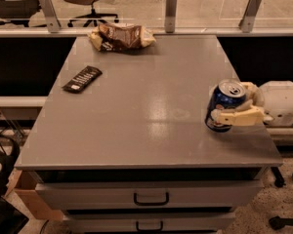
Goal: Move pepsi can near brown chip bag
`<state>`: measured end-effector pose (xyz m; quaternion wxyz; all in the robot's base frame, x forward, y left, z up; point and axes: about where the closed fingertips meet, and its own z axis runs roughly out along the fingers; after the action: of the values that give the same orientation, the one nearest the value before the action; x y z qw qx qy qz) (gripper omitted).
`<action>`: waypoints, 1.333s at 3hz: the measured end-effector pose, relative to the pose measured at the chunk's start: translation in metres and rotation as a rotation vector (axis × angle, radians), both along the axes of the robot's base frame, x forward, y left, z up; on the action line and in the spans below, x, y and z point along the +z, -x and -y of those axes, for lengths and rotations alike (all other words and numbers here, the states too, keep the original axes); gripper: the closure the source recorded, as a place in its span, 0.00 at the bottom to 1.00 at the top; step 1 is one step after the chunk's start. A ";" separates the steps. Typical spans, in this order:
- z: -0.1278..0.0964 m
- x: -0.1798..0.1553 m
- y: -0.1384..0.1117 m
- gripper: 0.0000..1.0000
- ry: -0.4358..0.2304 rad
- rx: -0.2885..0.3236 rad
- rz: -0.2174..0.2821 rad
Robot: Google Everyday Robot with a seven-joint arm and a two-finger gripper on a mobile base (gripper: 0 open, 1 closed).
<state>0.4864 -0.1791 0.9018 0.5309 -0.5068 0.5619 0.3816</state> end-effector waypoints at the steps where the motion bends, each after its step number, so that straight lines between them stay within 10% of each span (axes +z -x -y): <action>1: -0.017 0.040 -0.028 1.00 0.049 0.078 -0.001; 3: -0.060 0.089 -0.126 1.00 0.109 0.052 -0.027; 4: -0.064 0.095 -0.173 1.00 0.094 -0.077 -0.018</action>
Offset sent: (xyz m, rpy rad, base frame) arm 0.1414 0.0622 0.1266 -0.1581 0.0108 0.1067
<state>0.6595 -0.1147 0.9969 0.5156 -0.5059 0.6029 0.3386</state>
